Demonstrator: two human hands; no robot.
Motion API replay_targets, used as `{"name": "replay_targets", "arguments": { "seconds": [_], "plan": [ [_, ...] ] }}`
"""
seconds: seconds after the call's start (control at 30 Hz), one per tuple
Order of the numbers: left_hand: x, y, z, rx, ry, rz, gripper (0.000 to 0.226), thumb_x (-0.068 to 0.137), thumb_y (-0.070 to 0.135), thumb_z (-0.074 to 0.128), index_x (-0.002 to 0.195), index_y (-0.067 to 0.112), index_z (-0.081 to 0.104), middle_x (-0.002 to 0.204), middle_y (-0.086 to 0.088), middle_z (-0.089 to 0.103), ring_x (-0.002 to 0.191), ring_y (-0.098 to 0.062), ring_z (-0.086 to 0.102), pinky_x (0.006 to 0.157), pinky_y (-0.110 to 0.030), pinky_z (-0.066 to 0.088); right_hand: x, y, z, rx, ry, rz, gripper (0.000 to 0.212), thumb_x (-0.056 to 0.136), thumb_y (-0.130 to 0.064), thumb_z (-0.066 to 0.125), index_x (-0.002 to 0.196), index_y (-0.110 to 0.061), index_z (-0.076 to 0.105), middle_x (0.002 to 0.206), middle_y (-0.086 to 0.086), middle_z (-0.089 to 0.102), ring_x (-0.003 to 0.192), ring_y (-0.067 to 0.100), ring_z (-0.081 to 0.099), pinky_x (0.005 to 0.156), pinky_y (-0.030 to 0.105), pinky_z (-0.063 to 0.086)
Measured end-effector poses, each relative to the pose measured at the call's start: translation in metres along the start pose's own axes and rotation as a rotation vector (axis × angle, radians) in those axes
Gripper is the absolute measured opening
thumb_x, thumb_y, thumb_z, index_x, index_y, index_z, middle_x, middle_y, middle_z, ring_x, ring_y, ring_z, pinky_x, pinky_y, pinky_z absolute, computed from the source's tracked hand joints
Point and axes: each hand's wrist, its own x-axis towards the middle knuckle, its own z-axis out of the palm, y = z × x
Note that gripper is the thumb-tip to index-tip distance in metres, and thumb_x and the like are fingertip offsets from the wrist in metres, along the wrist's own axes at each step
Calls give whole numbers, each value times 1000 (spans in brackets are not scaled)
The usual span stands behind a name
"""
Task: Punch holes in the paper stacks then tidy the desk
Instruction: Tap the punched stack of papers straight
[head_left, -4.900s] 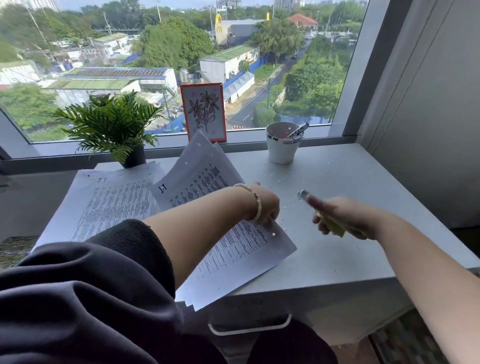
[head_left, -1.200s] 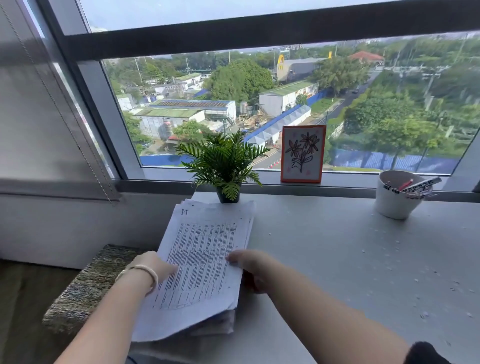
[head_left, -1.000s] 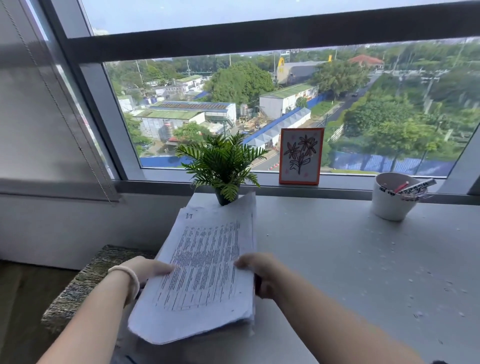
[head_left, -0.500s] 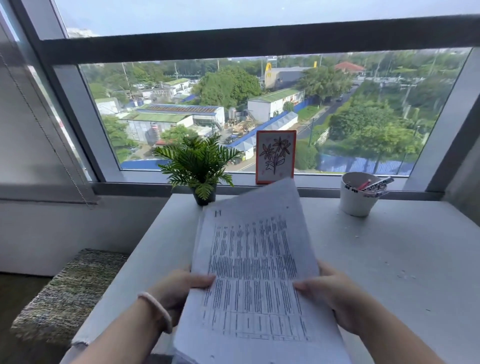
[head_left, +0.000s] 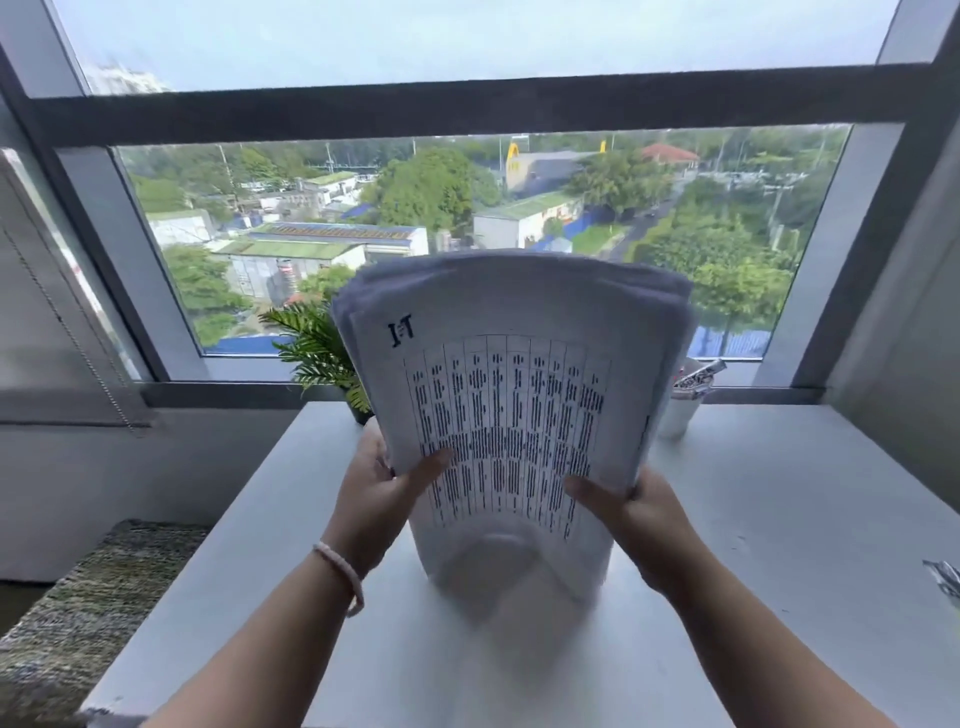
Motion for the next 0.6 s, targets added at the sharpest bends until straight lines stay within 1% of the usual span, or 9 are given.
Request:
{"name": "replay_targets", "arguments": {
  "seconds": [0.03,0.07,0.13,0.2,0.27,0.33,0.43,0.53,0.6],
  "plan": [
    [5,2,-3,8,-7,15,60,68,29,77,120,8,54,110,-4,70,101,-20,67,80,-32,56,2,-5,-3,41,-14,-25,37,80,-6,75,115,-11,63,99,-1,75,94,14,70,73,20,55],
    [11,6,-4,24,-5,26,61,67,31,78,119,8,57,110,-4,70,100,-20,68,79,-32,56,7,-10,-6,70,-28,-52,43,77,-10,76,117,-10,62,103,0,74,96,13,70,74,21,55],
    [21,11,-2,78,12,31,51,68,28,80,113,12,64,106,0,72,98,-16,68,79,-30,55,17,-18,-9,106,-35,-57,47,73,-13,76,118,-11,63,108,1,73,99,15,69,81,26,56],
    [25,10,4,173,38,52,44,69,30,78,109,16,67,102,4,73,95,-11,68,78,-27,54,25,-19,-7,99,-10,-20,34,76,-6,78,107,-16,68,103,-2,74,99,16,69,83,30,55],
    [28,5,8,273,28,62,48,67,38,77,109,18,67,99,5,73,93,-10,68,77,-27,54,29,-16,-4,28,20,-1,24,81,-3,73,98,-20,70,98,-2,75,96,18,69,85,33,55],
    [31,-3,10,249,-19,19,49,65,40,78,108,18,68,99,4,73,93,-13,69,78,-31,56,31,-11,-5,-19,44,-2,22,83,-4,71,96,-22,70,95,-3,75,93,15,69,85,34,55],
    [30,-13,15,24,20,-119,34,69,29,82,99,17,72,94,3,75,93,-18,69,77,-30,56,33,-9,-7,-22,88,-27,20,83,-5,71,91,-24,71,89,-6,75,86,10,70,83,33,55],
    [30,-15,21,74,124,-80,8,76,22,77,83,19,73,83,4,75,81,-14,69,71,-28,58,36,-11,-4,-53,138,-64,22,83,-5,72,84,-27,70,78,-14,74,77,0,68,77,27,55],
    [31,-15,22,110,115,-68,5,78,20,76,82,21,73,82,5,75,78,-10,69,69,-25,57,37,-9,-7,-73,132,-50,22,82,-6,73,85,-27,69,79,-14,74,78,0,68,78,28,55]
  ]
}}
